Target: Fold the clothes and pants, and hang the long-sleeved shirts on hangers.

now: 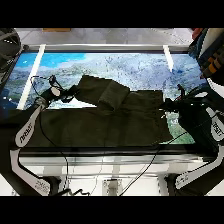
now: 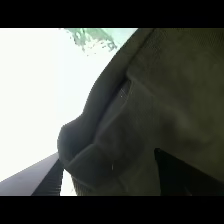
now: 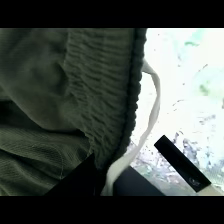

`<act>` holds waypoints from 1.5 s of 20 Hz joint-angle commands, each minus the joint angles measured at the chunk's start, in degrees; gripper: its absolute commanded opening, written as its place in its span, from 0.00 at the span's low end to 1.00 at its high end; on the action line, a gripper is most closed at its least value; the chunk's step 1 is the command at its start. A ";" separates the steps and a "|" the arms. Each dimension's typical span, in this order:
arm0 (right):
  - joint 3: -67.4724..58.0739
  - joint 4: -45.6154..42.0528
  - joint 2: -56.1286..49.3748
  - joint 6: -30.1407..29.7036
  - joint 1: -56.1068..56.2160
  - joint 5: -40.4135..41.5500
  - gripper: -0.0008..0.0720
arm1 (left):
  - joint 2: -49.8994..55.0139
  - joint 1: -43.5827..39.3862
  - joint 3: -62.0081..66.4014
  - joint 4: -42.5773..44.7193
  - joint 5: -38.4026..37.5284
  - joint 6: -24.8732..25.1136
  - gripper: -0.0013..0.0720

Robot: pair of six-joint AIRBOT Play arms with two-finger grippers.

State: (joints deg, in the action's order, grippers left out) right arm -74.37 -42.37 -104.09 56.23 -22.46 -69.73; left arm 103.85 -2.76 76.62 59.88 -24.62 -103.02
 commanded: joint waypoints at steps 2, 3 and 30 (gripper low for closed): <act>-0.04 -0.07 0.00 0.00 0.00 0.35 0.07 | 1.55 -0.13 0.00 0.04 1.70 -2.21 0.50; -0.02 -0.07 0.00 0.00 0.00 0.35 0.07 | 1.31 -0.11 0.00 0.04 1.68 -2.16 0.23; -2.82 3.10 5.73 6.12 8.98 24.04 0.06 | -17.88 28.85 3.21 30.21 0.98 5.97 0.04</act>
State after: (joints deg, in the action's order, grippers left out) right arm -77.17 -39.22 -98.41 61.34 -14.11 -47.48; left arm 85.89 24.60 79.81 88.71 -22.15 -100.16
